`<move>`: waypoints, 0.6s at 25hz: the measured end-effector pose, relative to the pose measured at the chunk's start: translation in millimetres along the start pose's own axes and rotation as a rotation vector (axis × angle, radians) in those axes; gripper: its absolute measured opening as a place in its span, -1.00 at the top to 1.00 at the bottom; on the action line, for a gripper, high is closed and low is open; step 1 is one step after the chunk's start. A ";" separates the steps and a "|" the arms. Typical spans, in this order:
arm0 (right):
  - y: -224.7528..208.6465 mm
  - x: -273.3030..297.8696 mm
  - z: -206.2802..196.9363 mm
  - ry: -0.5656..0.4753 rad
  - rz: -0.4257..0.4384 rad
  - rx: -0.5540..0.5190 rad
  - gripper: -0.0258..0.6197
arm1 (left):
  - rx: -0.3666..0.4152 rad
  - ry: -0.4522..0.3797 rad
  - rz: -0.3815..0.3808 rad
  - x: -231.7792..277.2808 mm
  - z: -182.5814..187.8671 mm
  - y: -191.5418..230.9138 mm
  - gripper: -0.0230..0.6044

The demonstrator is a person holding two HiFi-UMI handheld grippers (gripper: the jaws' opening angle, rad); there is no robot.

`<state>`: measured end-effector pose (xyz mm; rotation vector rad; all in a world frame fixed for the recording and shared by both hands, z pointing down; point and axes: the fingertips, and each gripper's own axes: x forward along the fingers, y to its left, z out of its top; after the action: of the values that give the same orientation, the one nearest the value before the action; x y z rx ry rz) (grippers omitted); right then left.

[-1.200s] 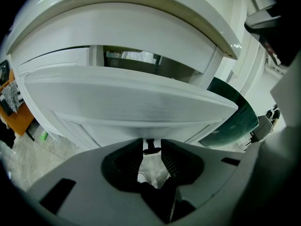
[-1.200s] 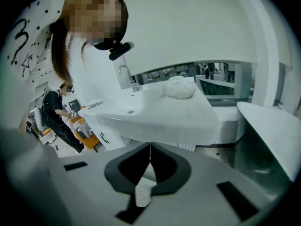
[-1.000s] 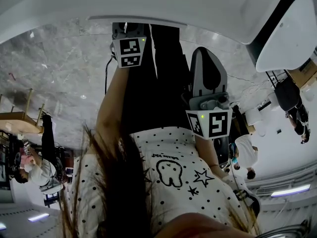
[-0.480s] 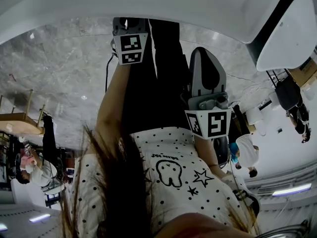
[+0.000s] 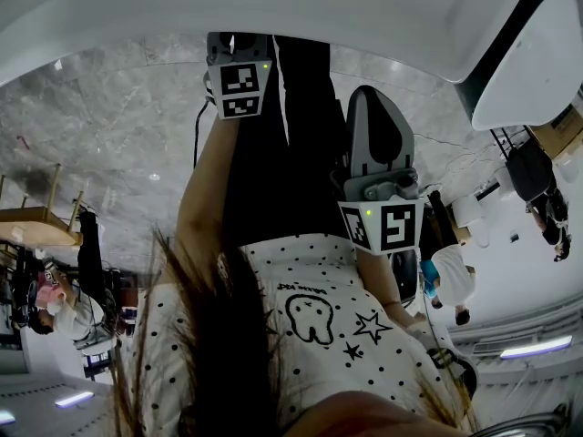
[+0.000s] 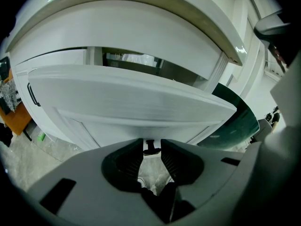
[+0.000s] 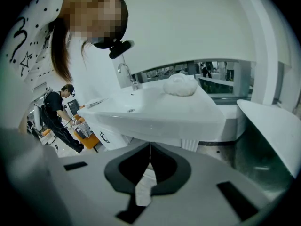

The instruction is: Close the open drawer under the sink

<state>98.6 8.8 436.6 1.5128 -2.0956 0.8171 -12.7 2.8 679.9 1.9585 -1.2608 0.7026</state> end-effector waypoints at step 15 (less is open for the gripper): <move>4.7 7.3 -1.2 0.009 0.008 -0.003 0.88 | -0.025 -0.020 0.010 8.8 11.7 6.7 0.55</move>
<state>91.8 5.6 441.1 1.4974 -2.0961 0.8216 -14.7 -13.2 681.0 1.9448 -1.2860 0.6703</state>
